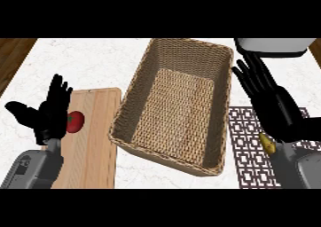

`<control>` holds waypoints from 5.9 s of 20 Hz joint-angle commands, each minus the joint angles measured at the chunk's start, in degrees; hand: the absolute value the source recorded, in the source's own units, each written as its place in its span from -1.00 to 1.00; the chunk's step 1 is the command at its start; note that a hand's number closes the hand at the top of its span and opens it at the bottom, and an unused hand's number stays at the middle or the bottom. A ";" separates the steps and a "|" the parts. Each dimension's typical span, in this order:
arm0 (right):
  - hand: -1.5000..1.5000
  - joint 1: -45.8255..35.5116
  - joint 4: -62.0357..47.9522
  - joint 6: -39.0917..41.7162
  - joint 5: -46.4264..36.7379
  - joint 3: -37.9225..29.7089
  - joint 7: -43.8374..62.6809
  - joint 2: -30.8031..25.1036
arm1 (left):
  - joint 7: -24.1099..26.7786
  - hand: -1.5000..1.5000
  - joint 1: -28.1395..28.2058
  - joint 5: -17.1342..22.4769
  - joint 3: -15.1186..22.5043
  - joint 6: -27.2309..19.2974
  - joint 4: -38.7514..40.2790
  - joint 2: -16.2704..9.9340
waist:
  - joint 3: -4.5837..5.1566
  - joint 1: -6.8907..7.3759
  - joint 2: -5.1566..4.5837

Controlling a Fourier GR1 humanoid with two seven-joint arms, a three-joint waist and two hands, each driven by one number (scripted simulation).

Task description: Pick the pear from the placemat and place it in the basket

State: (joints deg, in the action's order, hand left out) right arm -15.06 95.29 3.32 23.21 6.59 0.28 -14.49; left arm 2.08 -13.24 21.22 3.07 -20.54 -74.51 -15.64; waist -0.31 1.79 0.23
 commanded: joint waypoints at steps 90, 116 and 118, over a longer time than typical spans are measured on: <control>-1.00 6.06 -9.32 26.89 -92.06 15.09 -17.41 -24.28 | -0.40 0.00 1.98 -26.27 -6.46 23.88 -13.51 -3.75 | 0.32 -1.86 -0.24; 1.00 2.73 -28.36 12.57 -103.79 10.94 -27.81 -16.21 | -1.66 0.00 -0.80 -29.46 -8.89 26.17 -11.55 -0.39 | 0.29 -1.72 -0.35; 1.00 -0.01 -30.50 12.62 -104.82 11.05 -26.98 -14.23 | -3.53 0.00 3.01 -29.29 -7.87 25.77 -17.96 0.75 | 0.27 -1.09 -0.27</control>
State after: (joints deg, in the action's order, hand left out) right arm -12.96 70.44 19.26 -79.98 17.23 -25.84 -30.89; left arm 0.58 -11.88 -7.80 -5.72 5.69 -88.77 -16.16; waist 1.13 0.09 0.83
